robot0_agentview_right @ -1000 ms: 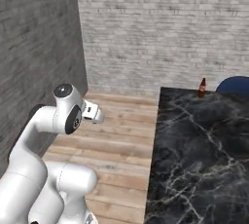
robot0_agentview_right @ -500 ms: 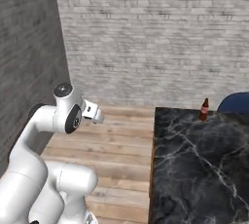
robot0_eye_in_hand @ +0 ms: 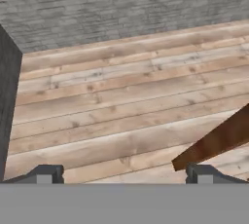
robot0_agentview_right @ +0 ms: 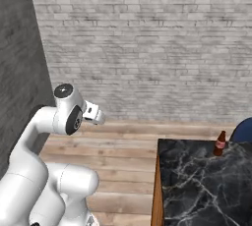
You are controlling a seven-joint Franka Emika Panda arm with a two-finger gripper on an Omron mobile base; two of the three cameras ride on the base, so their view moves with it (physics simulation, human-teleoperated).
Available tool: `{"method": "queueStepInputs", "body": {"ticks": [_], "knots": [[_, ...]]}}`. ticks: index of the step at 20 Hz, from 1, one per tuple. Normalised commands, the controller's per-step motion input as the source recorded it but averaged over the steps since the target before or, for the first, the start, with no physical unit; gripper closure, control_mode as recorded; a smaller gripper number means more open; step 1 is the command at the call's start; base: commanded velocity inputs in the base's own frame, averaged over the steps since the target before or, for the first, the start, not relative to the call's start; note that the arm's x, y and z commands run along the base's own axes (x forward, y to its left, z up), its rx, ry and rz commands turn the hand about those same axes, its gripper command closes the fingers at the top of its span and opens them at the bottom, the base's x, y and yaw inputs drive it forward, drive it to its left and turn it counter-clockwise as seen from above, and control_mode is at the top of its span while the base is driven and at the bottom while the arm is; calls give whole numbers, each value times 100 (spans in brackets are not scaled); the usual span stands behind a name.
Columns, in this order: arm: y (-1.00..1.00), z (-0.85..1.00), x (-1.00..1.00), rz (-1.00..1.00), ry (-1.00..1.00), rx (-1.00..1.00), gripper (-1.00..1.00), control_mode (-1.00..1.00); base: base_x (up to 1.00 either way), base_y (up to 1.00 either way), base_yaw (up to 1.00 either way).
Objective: Place the large bottle from the dining counter next to the other large bottle outside the sink, and place the small bottle from the dining counter next to the other small bottle inside the sink.
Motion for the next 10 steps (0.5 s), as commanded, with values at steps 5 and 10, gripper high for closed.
{"method": "queueStepInputs", "body": {"ticks": [5, 10], "knots": [[0, 0, 0, 0, 0, 0, -100, 100, 75, 45, -30], [0, 0, 0, 0, 0, 0, -100, 100, 56, 38, -39]]}}
